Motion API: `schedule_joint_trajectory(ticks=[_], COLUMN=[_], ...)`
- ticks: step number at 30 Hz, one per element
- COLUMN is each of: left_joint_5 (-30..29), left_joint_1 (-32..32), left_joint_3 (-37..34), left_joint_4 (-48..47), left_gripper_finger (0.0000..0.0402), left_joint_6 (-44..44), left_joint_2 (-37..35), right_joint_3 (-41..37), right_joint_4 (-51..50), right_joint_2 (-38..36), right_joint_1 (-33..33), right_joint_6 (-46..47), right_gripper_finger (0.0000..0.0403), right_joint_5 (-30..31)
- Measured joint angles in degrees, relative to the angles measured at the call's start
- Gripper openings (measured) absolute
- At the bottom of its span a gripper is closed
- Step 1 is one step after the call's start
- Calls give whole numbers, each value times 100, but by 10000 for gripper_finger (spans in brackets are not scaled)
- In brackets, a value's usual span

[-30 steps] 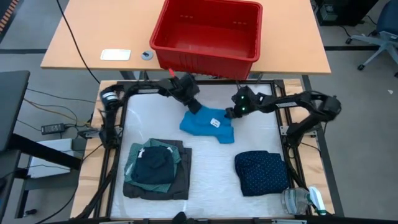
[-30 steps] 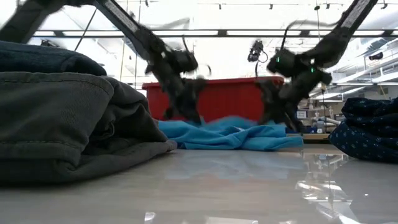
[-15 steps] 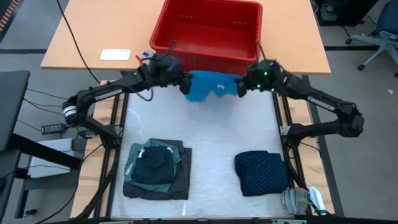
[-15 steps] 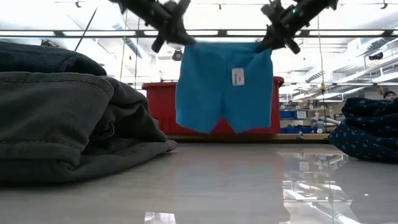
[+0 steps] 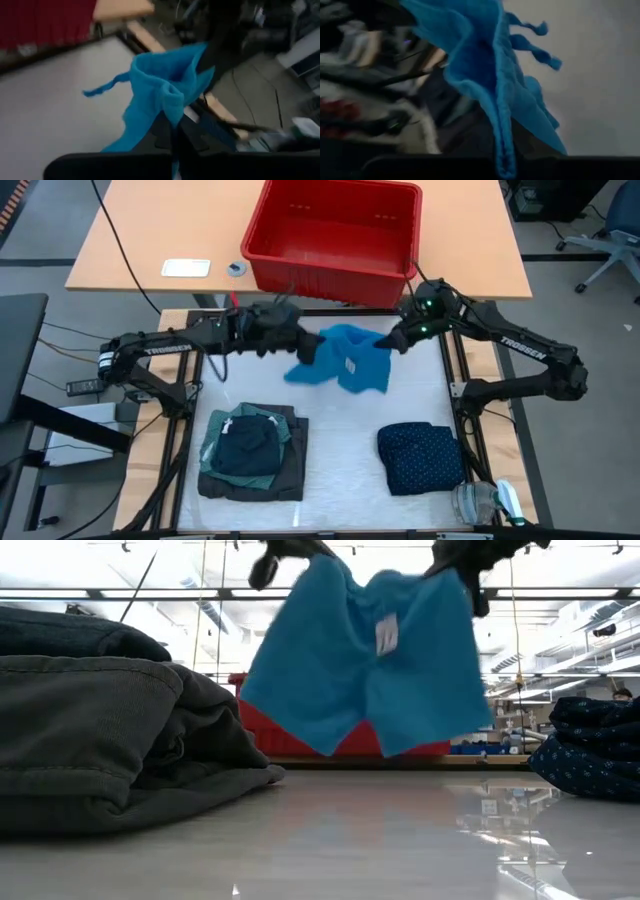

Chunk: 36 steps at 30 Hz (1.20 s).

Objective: Fold laundry
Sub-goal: Fold the light blue shorts

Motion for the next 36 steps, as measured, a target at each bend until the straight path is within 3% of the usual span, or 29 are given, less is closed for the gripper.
schedule_joint_trajectory(ticks=[4, 9, 12, 15, 18, 21, 24, 27, 30, 36], left_joint_5=[-472, -1061, -1278, -1311, -1306, -1143, -969, -894, -892, -887], left_joint_1=[-533, -674, -419, -13, 433, 906, 1303, 1565, 1749, 2034], left_joint_3=[179, 191, 186, 185, 185, 177, 177, 177, 177, -45], left_joint_4=[-621, -1670, -2081, -1905, -1649, -1756, -2136, -2538, -2758, -2949], left_gripper_finger=[4, 4, 5, 17, 25, 26, 25, 25, 26, 27], left_joint_6=[-514, -927, -784, -151, 417, 462, 351, 435, 693, 811], left_joint_2=[-1, 161, 560, 1114, 1700, 2144, 2401, 2491, 2491, 2489], right_joint_3=[9, -24, -207, -401, -412, -222, -144, -140, -136, -230], right_joint_4=[-292, -744, -543, 220, 1174, 1525, 1495, 1305, 1086, 968], right_joint_2=[-140, 62, 600, 1373, 2149, 2698, 2838, 2724, 2509, 2539], right_joint_1=[285, 385, 46, -291, -534, -794, -914, -842, -665, -8], right_joint_6=[169, -343, -869, -1582, -1989, -1681, -1187, -1076, -1118, -1202], right_gripper_finger=[18, 18, 18, 28, 77, 134, 176, 194, 194, 181], right_joint_5=[-287, 125, 312, 566, 1034, 1296, 1450, 1724, 1739, 1187])
